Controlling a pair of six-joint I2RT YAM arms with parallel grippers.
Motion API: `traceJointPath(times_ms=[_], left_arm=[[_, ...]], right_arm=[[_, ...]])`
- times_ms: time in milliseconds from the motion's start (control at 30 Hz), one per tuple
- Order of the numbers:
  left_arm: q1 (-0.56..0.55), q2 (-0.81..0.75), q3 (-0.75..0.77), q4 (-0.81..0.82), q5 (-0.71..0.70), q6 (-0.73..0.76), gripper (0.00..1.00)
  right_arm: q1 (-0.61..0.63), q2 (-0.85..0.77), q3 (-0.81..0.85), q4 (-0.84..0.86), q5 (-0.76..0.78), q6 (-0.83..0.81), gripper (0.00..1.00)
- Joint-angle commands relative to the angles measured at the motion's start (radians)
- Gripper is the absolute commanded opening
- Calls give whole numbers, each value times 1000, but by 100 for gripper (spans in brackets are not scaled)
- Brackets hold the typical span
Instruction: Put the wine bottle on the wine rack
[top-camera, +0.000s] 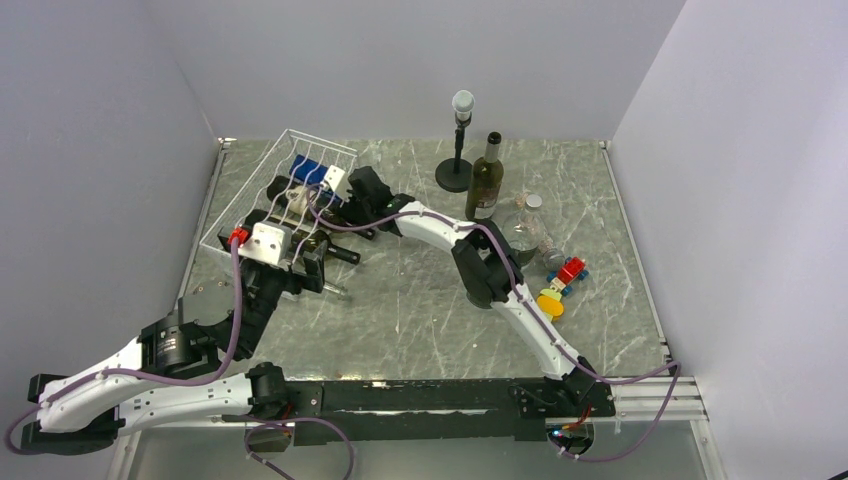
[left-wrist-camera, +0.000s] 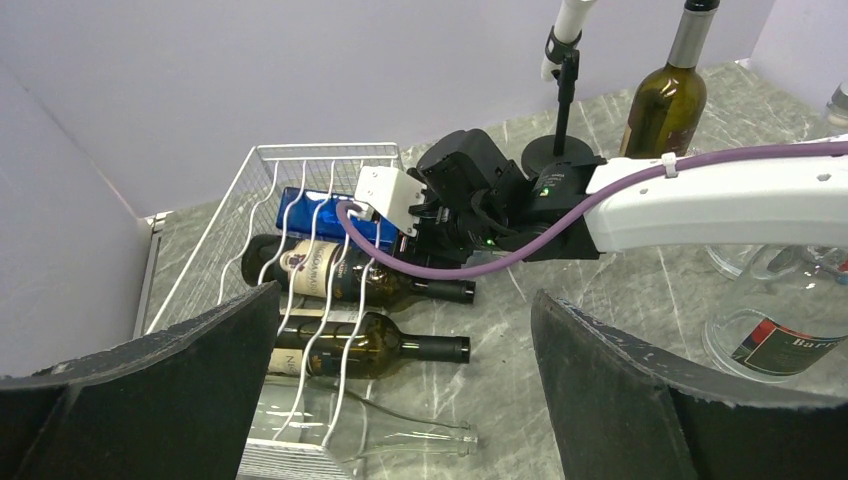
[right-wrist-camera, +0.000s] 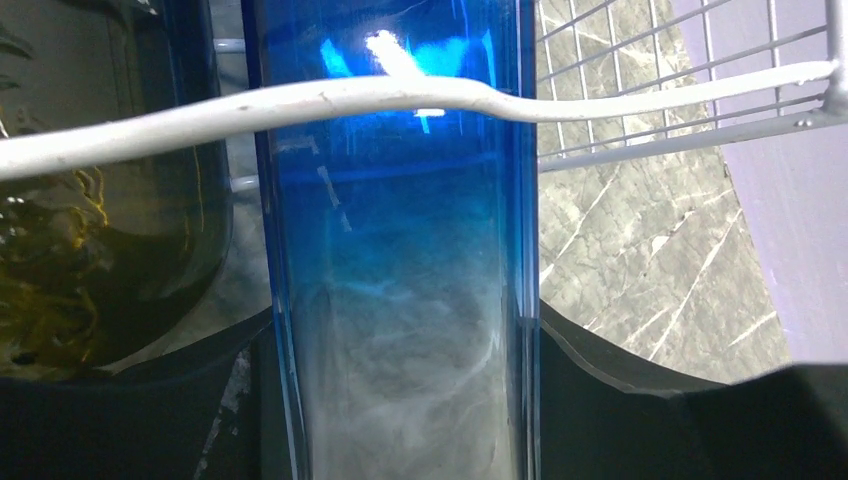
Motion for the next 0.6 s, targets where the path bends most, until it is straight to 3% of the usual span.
traceJointPath(times_ms=[0,200,567], left_arm=[[-3,-6,-4,10,-13,-16,99],[-3,-4,0,-8,-16,-32,99],[-3,-16,0,-12,-9,-45,99]], right_arm=[[31,-136,-6,272,44,50,72],[31,-177,-77,304,89,53,87],[39,-284,-188,294,120,69,89]])
